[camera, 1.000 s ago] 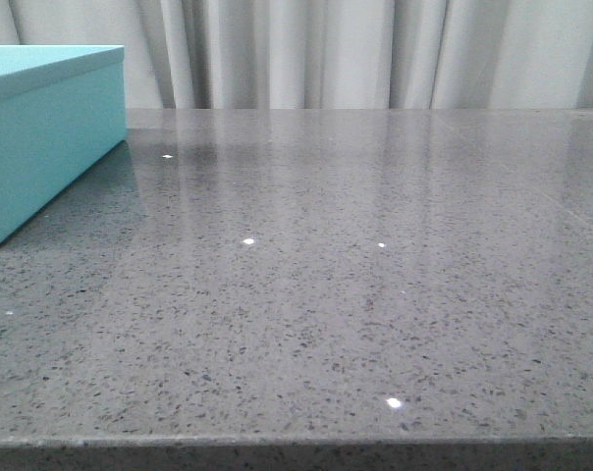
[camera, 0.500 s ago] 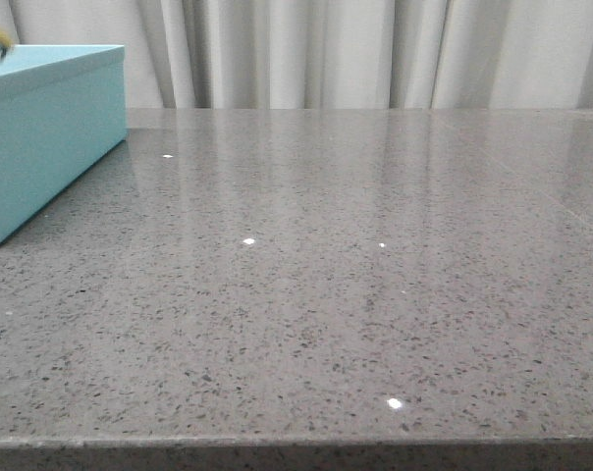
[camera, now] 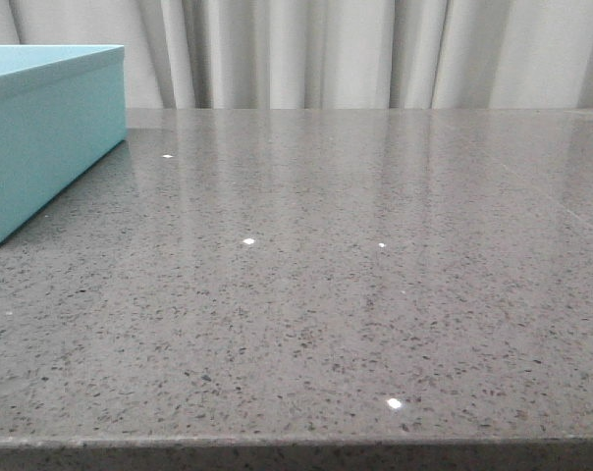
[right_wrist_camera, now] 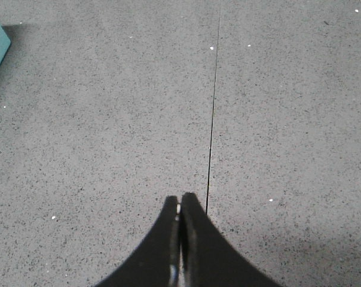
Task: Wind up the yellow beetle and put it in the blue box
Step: 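Lower the beetle into the blue box and open the left gripper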
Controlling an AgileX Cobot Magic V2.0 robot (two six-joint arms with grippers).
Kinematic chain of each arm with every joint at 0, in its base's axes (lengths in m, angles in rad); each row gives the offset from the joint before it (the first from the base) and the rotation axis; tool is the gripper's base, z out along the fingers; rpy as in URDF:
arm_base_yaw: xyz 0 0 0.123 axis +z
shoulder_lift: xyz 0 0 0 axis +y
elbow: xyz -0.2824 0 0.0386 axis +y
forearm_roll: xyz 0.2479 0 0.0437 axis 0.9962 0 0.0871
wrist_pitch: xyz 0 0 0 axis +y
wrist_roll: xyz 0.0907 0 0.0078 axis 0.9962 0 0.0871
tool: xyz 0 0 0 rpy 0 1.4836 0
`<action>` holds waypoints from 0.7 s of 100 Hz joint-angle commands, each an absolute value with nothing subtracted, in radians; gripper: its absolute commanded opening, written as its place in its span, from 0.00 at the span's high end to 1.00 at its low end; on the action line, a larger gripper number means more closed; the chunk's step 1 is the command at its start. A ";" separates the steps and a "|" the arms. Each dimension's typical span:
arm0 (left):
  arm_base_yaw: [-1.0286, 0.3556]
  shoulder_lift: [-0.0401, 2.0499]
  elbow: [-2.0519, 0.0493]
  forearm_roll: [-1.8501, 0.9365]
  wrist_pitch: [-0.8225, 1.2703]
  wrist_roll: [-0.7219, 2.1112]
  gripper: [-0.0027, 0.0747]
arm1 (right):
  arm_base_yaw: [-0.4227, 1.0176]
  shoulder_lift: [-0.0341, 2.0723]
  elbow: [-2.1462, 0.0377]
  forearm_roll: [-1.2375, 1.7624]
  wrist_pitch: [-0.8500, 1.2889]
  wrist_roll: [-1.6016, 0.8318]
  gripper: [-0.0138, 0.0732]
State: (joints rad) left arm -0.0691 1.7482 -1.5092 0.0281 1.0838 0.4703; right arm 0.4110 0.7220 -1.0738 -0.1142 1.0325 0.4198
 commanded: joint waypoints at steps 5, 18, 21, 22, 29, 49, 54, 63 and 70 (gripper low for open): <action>-0.068 1.692 -1.536 0.034 1.056 0.467 0.38 | 0.411 0.720 -1.096 -0.127 0.976 0.409 0.92; -0.068 1.652 -1.536 0.034 1.059 0.455 0.42 | 0.411 0.712 -1.096 -0.139 0.975 0.388 0.92; -0.068 1.634 -1.536 0.027 1.061 0.453 0.46 | 0.411 0.706 -1.092 -0.145 0.971 0.374 0.92; -0.068 1.630 -1.536 0.022 1.061 0.451 0.47 | 0.411 0.704 -1.090 -0.148 0.969 0.372 0.92; -0.068 1.590 -1.536 0.000 1.061 0.452 0.57 | 0.411 0.682 -1.074 -0.161 0.955 0.358 0.92; -0.068 1.452 -1.530 -0.047 1.063 0.449 0.99 | 0.411 0.593 -0.981 -0.236 0.884 0.355 0.92; -0.068 1.412 -1.517 -0.057 1.063 0.441 0.99 | 0.411 0.564 -0.952 -0.254 0.859 0.355 0.92; -0.068 1.339 -1.474 -0.100 1.032 0.439 0.99 | 0.411 0.517 -0.897 -0.261 0.818 0.355 0.92; -0.068 1.276 -1.419 -0.139 0.976 0.439 0.99 | 0.411 0.482 -0.855 -0.261 0.791 0.355 0.92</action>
